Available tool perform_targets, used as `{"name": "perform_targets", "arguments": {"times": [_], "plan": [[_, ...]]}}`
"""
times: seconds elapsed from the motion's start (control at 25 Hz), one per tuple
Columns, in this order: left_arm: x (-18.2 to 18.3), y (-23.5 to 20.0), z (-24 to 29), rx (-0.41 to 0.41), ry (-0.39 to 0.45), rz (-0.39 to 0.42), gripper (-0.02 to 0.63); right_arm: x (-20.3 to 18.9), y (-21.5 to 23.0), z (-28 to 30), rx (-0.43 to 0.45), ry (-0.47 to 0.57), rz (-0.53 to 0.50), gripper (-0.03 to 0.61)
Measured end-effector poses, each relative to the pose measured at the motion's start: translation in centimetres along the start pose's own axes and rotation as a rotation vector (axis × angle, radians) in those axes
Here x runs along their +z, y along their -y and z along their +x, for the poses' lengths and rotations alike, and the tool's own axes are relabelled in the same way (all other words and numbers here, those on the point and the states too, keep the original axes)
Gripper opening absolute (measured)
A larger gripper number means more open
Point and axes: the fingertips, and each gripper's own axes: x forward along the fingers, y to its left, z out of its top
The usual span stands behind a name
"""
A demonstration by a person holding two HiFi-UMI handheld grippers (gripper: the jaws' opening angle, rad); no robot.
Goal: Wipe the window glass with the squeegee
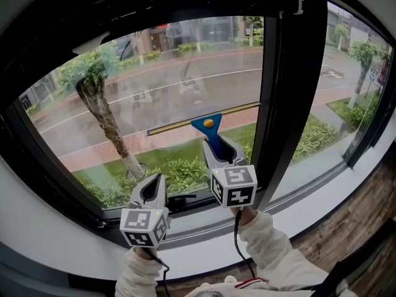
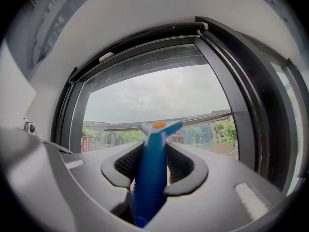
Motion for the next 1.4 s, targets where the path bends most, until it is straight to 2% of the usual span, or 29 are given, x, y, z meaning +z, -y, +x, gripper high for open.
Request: {"name": "perform_targets", "arguments": {"times": [0.44,0.92,1.4], "plan": [[-3.6,1.1,0.7,-0.025,-0.021,-0.047,0.000,-5.0,0.6,-0.8,-0.013,-0.039,0.012,0.144],[-7.3,1.7,1.1,-0.031,-0.078,-0.079,0.000,-12.0,0.9,-1.6,-0.023,-0.139,0.025,0.144],[-9.9,1.9,1.4,-0.039,-0.130,-0.087,0.000,-16.2,0.9,-2.1,-0.029,-0.177,0.036,0.143]]}}
